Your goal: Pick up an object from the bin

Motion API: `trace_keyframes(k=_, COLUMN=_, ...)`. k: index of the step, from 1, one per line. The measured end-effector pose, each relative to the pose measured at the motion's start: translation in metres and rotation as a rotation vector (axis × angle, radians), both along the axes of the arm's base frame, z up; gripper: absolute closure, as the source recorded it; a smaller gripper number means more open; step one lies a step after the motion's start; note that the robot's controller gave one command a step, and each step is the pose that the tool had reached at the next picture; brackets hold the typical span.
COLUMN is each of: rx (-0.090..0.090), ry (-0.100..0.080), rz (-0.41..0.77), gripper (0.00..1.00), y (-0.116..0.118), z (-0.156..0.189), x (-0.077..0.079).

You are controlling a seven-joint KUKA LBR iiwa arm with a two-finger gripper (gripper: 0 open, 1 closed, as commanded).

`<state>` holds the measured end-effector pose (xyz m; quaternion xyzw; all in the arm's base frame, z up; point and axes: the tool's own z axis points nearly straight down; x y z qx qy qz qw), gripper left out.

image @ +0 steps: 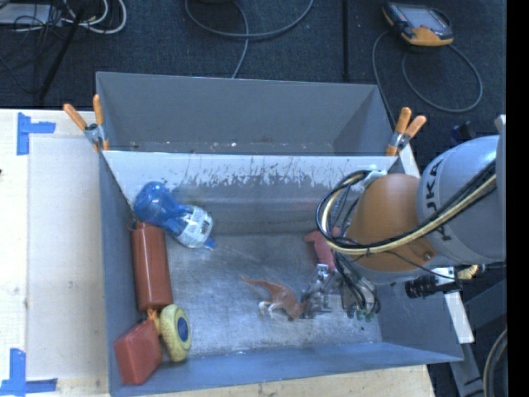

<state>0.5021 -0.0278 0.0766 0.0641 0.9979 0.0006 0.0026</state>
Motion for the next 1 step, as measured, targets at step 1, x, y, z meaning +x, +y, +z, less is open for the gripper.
trace_keyframes(k=1, rx=0.0, ry=0.015, rz=0.0, gripper=1.0, y=-0.0002, z=0.0185, x=-0.0037)
